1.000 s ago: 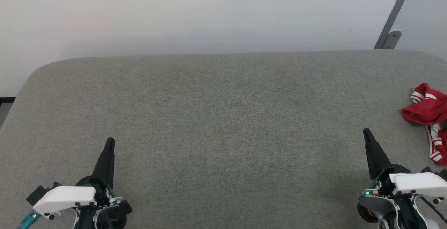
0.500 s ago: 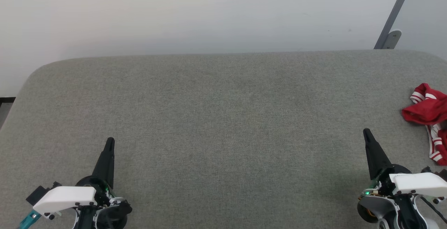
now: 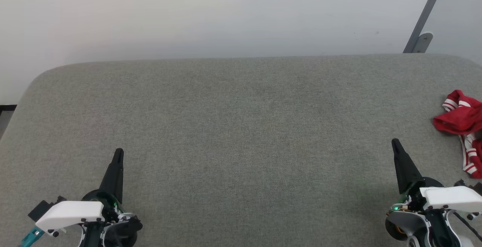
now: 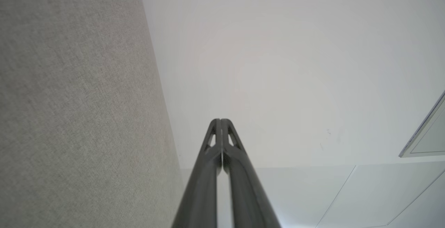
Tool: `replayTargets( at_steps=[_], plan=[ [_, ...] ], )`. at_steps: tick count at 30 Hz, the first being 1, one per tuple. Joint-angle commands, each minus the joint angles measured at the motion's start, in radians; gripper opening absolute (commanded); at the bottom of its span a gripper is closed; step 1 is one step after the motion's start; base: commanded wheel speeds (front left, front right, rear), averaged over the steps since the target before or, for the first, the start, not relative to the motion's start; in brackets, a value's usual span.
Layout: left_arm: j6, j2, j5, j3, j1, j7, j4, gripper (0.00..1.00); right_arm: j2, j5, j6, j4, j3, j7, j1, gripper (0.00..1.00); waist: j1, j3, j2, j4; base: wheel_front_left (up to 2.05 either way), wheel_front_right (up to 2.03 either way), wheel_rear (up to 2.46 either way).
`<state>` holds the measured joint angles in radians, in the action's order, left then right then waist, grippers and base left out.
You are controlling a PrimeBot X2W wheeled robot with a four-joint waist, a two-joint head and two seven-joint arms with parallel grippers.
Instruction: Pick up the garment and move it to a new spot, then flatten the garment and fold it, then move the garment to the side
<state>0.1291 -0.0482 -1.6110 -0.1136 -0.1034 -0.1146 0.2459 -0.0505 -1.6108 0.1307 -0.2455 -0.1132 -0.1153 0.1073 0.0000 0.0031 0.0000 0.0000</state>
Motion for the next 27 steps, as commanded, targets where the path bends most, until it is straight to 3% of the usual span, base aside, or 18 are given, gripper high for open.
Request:
replayTargets(
  at_steps=[1,27],
  plan=[
    [0.003,-0.002,-0.003,-0.001,-0.013,-0.003,-0.001,0.0,0.001,-0.004,0.0,0.002,-0.001,-0.001,0.004,0.0,0.0,0.0,0.0,0.0,0.0,0.0,0.0],
    [0.003,-0.002,-0.003,-0.001,-0.012,-0.003,-0.001,0.0,0.001,-0.004,0.0,0.002,-0.001,-0.001,0.004,0.0,0.0,0.0,0.0,0.0,0.0,0.0,0.0]
  ],
)
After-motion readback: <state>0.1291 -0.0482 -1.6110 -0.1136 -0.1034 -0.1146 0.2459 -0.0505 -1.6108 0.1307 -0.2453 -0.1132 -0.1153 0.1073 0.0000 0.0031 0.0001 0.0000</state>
